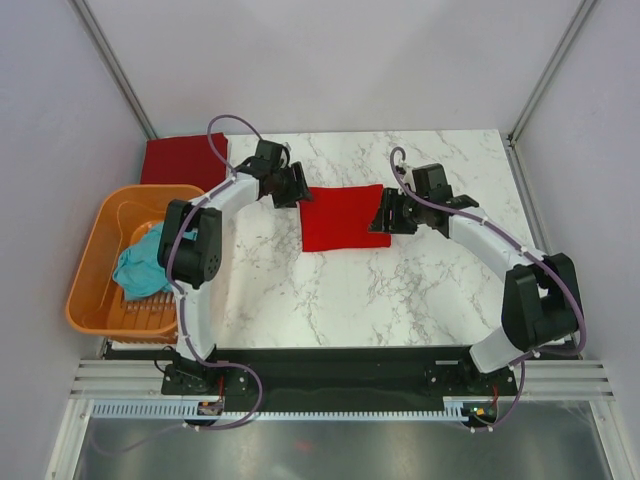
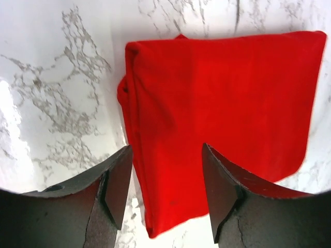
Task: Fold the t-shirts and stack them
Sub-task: Neatly place the folded tshirt to the corner
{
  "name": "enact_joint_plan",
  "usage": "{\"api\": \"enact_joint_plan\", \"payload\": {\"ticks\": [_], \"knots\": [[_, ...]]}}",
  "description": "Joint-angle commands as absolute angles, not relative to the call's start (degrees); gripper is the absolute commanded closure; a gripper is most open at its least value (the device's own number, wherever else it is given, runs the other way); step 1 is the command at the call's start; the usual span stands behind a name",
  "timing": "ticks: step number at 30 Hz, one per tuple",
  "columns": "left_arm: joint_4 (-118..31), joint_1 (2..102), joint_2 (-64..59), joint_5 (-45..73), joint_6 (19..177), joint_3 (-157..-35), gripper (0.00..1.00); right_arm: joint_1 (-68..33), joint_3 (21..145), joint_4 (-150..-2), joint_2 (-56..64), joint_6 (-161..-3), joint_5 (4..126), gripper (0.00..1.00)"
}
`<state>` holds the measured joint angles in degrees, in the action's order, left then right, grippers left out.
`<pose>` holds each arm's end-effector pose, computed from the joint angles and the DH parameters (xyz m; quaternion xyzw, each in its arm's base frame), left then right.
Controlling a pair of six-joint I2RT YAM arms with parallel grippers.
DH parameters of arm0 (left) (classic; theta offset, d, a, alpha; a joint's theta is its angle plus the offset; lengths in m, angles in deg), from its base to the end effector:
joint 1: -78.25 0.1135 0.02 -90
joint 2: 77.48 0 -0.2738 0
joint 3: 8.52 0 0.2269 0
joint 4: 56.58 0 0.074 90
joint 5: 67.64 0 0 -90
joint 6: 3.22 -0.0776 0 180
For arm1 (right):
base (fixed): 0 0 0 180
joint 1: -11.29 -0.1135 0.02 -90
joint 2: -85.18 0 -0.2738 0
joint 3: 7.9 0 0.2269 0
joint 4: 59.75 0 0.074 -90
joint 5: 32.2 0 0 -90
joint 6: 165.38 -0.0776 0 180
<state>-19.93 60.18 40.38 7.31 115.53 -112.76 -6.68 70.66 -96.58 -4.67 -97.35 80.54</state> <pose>0.4345 -0.1630 0.1876 -0.0425 0.9325 -0.2469 0.2602 0.3132 0.1331 0.2345 -0.0385 0.9175 0.2927 0.2664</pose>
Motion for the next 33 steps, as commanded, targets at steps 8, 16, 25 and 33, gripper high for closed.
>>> {"api": "enact_joint_plan", "payload": {"ticks": [8, 16, 25, 33], "knots": [[-20.51, 60.67, 49.07, 12.69, 111.56, -119.65, 0.39, -6.72, 71.15, -95.92, -0.25, -98.14, 79.16, 0.42], [-20.51, 60.58, 51.45, 10.23, 112.44, -120.36, 0.49, -6.72, 71.68, -95.92, -0.95, -97.79, 78.81, 0.43], [-20.42, 60.14, 46.72, 10.49, 111.22, -120.80, 0.88, -6.99, 70.72, -94.69, -1.57, -98.76, 78.98, 0.43], [-15.42, 60.14, 39.33, 21.38, 101.48, -124.92, 0.98, -7.08, 68.70, -93.19, 1.07, -99.55, 80.30, 0.43]]}}
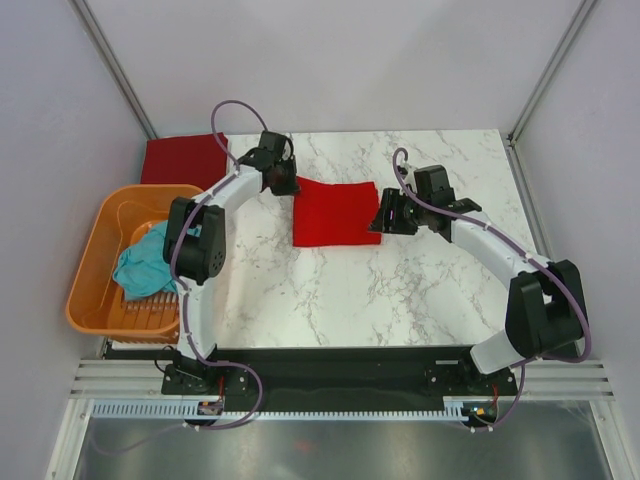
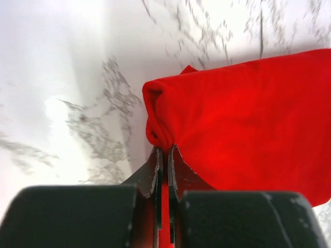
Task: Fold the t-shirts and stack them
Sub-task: Neatly place the folded tshirt to the corner
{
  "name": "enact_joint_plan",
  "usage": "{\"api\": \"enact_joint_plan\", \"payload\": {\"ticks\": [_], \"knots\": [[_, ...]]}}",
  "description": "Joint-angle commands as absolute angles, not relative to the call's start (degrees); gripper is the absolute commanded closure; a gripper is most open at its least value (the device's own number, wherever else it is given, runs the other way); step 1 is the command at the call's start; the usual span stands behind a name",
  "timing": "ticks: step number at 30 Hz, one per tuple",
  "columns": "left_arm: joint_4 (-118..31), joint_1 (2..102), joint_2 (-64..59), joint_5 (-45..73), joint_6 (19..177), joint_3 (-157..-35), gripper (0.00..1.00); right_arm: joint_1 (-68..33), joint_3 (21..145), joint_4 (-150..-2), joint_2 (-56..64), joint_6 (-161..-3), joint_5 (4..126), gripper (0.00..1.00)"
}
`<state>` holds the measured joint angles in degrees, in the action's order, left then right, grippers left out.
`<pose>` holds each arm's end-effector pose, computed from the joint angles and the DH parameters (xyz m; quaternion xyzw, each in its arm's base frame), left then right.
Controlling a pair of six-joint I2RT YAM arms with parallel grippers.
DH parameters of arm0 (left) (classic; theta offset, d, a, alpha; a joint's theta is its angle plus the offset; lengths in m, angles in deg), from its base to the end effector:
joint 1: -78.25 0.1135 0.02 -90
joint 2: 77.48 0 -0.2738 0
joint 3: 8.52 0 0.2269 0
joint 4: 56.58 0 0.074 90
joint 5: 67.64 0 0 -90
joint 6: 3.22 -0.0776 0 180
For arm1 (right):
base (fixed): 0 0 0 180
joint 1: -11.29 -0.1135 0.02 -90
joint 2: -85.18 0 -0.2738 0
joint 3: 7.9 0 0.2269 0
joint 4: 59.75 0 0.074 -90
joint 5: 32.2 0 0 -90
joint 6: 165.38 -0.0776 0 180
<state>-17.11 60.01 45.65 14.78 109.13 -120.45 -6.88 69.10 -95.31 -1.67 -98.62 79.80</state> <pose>0.4602 -0.1624 0.1820 -0.0115 0.9398 -0.1748 0.2933 0.3054 0.1308 0.2441 -0.0321 0.9106 0.2968 0.2859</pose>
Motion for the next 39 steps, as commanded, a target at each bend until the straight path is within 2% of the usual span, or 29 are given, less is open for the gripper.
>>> {"api": "enact_joint_plan", "payload": {"ticks": [1, 10, 19, 39], "knots": [[-14.80, 60.23, 39.06, 23.57, 100.67, -125.36, 0.98, -7.16, 68.69, -93.10, 1.41, -99.63, 80.56, 0.42], [-13.39, 61.02, 37.39, 35.70, 88.72, -128.79, 0.98, -7.08, 69.05, -91.87, 2.91, -99.64, 81.88, 0.42], [-13.39, 64.01, 40.82, 42.39, 75.54, -138.90, 0.98, -7.16, 68.87, -91.43, 1.95, -97.62, 81.80, 0.42], [-13.56, 74.11, 40.73, 38.71, 61.38, -145.49, 0.98, -7.08, 69.84, -90.20, 2.03, -97.44, 82.41, 0.42]]}}
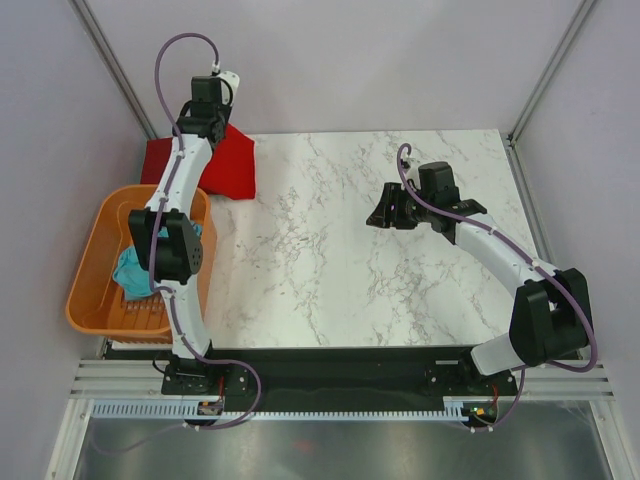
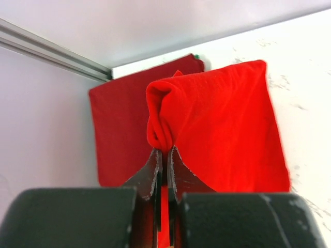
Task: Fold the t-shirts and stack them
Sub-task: Neatly place the folded tshirt to the corner
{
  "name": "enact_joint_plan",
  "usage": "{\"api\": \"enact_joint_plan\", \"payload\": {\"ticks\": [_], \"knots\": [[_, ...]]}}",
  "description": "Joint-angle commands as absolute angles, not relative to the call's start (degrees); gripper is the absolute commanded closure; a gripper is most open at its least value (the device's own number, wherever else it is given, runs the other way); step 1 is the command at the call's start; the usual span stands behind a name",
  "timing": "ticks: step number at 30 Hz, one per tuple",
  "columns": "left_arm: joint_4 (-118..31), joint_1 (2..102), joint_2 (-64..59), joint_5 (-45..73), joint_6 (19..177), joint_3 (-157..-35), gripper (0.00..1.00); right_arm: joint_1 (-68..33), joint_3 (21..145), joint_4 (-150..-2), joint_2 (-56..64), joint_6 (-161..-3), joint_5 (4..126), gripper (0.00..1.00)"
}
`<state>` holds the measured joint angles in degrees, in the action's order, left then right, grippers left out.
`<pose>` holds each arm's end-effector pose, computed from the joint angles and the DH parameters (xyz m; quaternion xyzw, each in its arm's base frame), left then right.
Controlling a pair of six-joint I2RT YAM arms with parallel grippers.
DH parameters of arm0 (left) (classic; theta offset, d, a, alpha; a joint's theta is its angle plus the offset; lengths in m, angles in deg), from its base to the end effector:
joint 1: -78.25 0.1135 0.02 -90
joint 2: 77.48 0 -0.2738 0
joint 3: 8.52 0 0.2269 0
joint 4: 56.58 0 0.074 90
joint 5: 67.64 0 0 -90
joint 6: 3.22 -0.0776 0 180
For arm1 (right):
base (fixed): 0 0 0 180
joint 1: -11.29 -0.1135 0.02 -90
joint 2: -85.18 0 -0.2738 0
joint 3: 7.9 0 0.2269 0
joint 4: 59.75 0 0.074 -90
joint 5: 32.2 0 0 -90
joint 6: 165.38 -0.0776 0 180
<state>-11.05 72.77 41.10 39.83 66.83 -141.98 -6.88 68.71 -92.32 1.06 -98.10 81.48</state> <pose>0.4976 -0.0243 0.3367 0.1157 0.8543 0.1925 0.4688 0.3018 0.1319 0.2628 -0.0513 0.8901 0.3186 0.3220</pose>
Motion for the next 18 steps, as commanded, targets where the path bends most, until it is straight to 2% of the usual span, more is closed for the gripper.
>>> {"api": "enact_joint_plan", "payload": {"ticks": [1, 11, 18], "knots": [[-13.56, 74.90, 40.64, 37.31, 61.29, -145.76, 0.98, -7.16, 69.92, -90.12, 2.03, -97.52, 82.50, 0.42], [-13.39, 77.72, 40.21, 35.37, 60.50, -148.57, 0.98, -7.08, 68.96, -88.71, 1.95, -97.35, 81.44, 0.42], [-13.47, 81.06, 38.97, 28.79, 61.03, -148.13, 0.98, -7.16, 68.78, -88.36, 1.33, -97.44, 81.97, 0.42]]}}
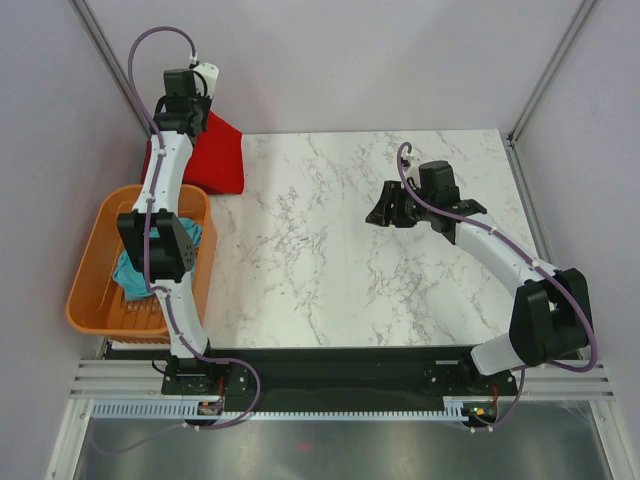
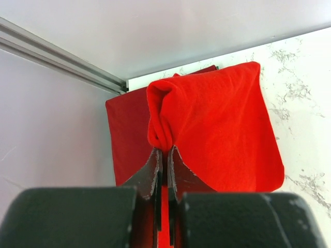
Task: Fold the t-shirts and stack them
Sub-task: Neatly place the folded tshirt to the corner
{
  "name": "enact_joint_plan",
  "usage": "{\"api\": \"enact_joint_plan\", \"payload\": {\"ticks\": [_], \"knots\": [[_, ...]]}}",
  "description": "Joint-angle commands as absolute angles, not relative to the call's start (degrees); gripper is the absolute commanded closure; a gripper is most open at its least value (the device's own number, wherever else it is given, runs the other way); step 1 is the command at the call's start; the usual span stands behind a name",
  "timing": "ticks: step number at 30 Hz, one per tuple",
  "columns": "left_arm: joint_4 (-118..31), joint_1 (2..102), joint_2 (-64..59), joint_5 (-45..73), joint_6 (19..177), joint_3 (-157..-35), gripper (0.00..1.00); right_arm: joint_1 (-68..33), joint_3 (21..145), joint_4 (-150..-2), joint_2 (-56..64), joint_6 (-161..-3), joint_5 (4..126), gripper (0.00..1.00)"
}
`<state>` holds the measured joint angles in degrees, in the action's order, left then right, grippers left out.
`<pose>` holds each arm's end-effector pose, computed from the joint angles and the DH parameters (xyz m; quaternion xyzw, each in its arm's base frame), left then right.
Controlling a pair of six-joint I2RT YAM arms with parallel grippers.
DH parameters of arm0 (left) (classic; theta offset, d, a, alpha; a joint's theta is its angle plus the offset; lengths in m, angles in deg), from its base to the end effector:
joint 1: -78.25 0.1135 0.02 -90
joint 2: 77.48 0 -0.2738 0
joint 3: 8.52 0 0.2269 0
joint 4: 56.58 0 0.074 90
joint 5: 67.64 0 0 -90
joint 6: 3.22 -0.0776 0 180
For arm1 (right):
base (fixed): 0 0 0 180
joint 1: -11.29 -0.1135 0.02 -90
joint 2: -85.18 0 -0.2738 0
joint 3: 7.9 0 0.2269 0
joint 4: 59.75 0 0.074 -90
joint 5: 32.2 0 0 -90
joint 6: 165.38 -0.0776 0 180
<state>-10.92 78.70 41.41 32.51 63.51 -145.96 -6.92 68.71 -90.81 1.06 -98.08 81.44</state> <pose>0.5011 0.0176 0.3569 0.1229 0.8421 0.1807 0.4930 0.3041 0.1328 0.2657 -0.0543 0.8847 0.3213 0.3334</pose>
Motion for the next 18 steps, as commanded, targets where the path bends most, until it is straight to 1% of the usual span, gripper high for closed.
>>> {"api": "enact_joint_plan", "payload": {"ticks": [1, 5, 8, 14, 18], "knots": [[-13.39, 81.15, 39.32, 28.77, 60.50, -148.74, 0.98, -7.16, 68.78, -88.36, 1.24, -97.44, 81.89, 0.42], [-13.30, 82.90, 40.99, 29.39, 61.10, -149.98, 0.98, -7.08, 68.61, -87.74, 0.72, -97.61, 81.97, 0.42], [-13.39, 84.22, 40.03, 27.63, 63.92, -149.63, 0.98, -7.07, 68.87, -87.83, -0.86, -97.61, 81.89, 0.43], [-13.21, 84.93, 39.50, 27.64, 63.57, -149.01, 0.98, -6.90, 68.78, -88.01, -0.78, -97.44, 82.24, 0.43], [-13.04, 86.77, 37.39, 22.64, 68.22, -147.78, 0.98, -6.99, 68.78, -88.01, -0.60, -97.53, 82.32, 0.43]]}}
